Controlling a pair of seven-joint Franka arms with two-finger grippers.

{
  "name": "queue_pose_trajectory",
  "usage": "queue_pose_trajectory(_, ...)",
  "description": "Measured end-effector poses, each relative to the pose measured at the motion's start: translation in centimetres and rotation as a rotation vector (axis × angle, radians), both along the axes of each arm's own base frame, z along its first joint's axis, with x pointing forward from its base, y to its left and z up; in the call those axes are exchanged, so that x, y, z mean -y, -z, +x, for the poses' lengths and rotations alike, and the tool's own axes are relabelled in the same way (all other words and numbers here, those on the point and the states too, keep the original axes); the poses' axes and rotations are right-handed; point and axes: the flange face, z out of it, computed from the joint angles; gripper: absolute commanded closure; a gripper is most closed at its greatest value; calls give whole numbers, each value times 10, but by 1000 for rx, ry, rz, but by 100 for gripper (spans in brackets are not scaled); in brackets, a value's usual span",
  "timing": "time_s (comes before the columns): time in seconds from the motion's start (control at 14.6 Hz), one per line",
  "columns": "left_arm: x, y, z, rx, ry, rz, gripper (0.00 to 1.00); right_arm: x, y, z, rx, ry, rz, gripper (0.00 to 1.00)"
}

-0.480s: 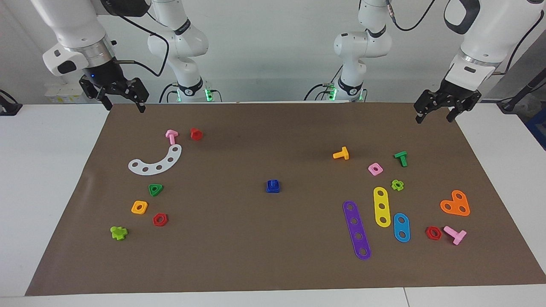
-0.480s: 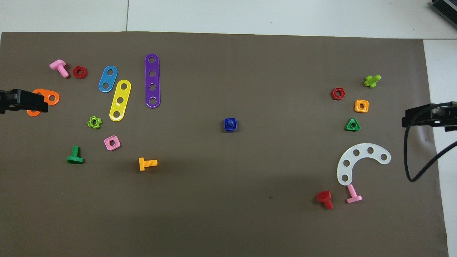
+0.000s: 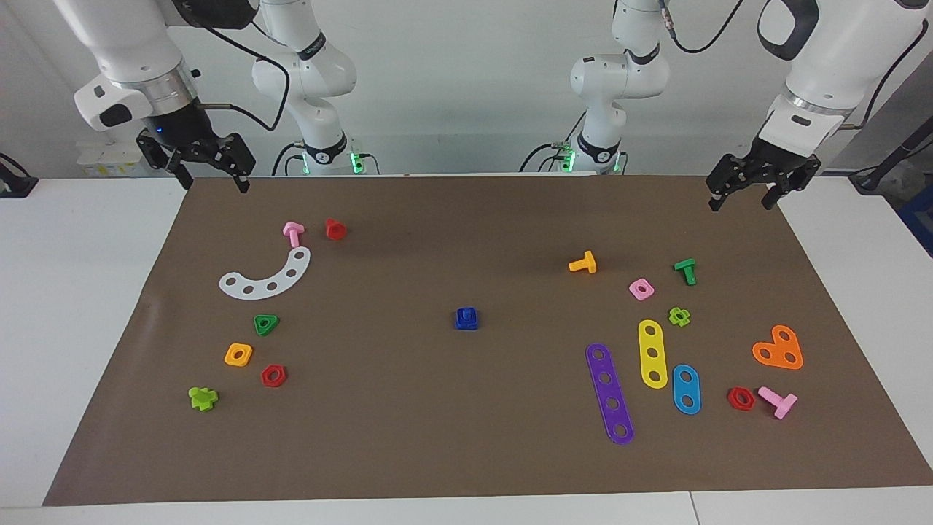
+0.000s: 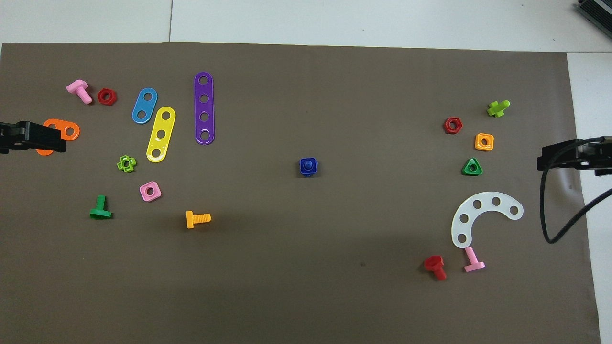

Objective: Unscrew and place screws in storage area

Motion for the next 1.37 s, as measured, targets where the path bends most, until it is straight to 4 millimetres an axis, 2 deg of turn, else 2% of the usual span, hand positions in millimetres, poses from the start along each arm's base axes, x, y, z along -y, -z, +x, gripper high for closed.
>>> queue_pose_trajectory(0.21, 7, 3, -1, -6, 12, 0, 0, 0, 0, 0, 0, 0, 0, 0)
queue_pose_trajectory(0.55, 55, 16, 2, -20, 50, -47, 0, 0, 0, 0, 0, 0, 0, 0)
queue_pose_trajectory(0.69, 96, 35, 12, -22, 26, -55, 0, 0, 0, 0, 0, 0, 0, 0)
queue_pose_trajectory(0.82, 149, 63, 22, -13, -7, -60, 0, 0, 0, 0, 0, 0, 0, 0)
queue_pose_trajectory(0.96, 192, 91, 30, 1, -35, -68, 0, 0, 0, 0, 0, 0, 0, 0)
queue_pose_trajectory(1.17, 236, 117, 35, 37, -61, -93, 0, 0, 0, 0, 0, 0, 0, 0)
queue_pose_trajectory(1.37, 279, 137, 30, 47, -28, -122, 1, 0, 0, 0, 0, 0, 0, 0)
